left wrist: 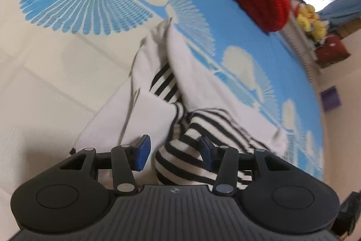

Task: Fold small clothes

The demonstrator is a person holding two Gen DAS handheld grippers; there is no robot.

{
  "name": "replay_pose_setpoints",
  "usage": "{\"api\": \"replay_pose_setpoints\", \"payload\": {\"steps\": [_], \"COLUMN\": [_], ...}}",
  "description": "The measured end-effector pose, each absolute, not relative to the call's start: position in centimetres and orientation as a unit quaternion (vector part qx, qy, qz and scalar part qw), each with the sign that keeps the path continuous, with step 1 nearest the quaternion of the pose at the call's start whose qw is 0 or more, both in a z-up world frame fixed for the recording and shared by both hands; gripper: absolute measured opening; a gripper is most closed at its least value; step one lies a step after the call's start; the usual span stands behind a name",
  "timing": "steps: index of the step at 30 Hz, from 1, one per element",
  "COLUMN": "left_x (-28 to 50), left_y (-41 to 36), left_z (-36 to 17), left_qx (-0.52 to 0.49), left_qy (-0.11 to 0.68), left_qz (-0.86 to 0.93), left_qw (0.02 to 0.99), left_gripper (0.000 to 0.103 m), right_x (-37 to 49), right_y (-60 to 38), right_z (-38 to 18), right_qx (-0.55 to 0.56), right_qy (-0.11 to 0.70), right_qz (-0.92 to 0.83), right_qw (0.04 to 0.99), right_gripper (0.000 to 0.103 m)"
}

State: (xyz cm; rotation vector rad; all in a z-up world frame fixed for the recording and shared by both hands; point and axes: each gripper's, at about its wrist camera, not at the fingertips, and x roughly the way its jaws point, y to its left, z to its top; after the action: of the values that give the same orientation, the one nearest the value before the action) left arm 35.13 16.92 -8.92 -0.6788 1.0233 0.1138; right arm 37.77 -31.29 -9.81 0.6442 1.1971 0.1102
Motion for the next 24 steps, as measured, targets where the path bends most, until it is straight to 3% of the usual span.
{"api": "replay_pose_setpoints", "payload": {"steps": [2, 5, 7, 8, 13, 16, 20, 21, 24], "left_x": [35.4, 35.3, 35.1, 35.0, 34.7, 35.0, 34.9, 34.9, 34.6], "left_y": [16.2, 15.7, 15.4, 15.3, 15.7, 16.1, 16.2, 15.9, 14.9], "left_z": [-9.2, -9.4, -9.0, -8.6, -8.1, -9.5, -8.3, -7.6, -5.6], "left_qx": [-0.297, -0.279, -0.262, -0.253, -0.262, -0.272, -0.245, -0.230, -0.194], "left_qy": [0.494, 0.497, 0.491, 0.484, 0.472, 0.506, 0.496, 0.486, 0.447], "left_qz": [0.069, 0.076, 0.079, 0.083, 0.084, 0.100, 0.112, 0.114, 0.114], "left_qw": [0.814, 0.818, 0.827, 0.834, 0.837, 0.813, 0.825, 0.836, 0.866], "left_gripper": [0.044, 0.013, 0.005, 0.004, 0.004, 0.007, 0.019, 0.023, 0.026], "right_x": [38.0, 37.9, 37.6, 37.7, 37.4, 38.2, 38.7, 38.7, 38.1], "right_y": [-30.0, -28.9, -28.7, -28.9, -29.8, -30.1, -30.1, -29.9, -29.3], "right_z": [-10.2, -10.1, -9.6, -9.3, -6.0, -8.2, -10.6, -10.1, -7.3], "right_qx": [0.262, 0.238, 0.235, 0.243, 0.244, 0.240, 0.232, 0.225, 0.190], "right_qy": [0.559, 0.553, 0.541, 0.530, 0.447, 0.494, 0.545, 0.539, 0.472], "right_qz": [0.052, 0.055, 0.062, 0.063, 0.060, 0.028, -0.015, -0.016, -0.027], "right_qw": [0.785, 0.797, 0.805, 0.810, 0.859, 0.835, 0.806, 0.812, 0.860], "right_gripper": [0.048, 0.044, 0.003, 0.001, 0.001, 0.001, 0.002, 0.004, 0.031]}}
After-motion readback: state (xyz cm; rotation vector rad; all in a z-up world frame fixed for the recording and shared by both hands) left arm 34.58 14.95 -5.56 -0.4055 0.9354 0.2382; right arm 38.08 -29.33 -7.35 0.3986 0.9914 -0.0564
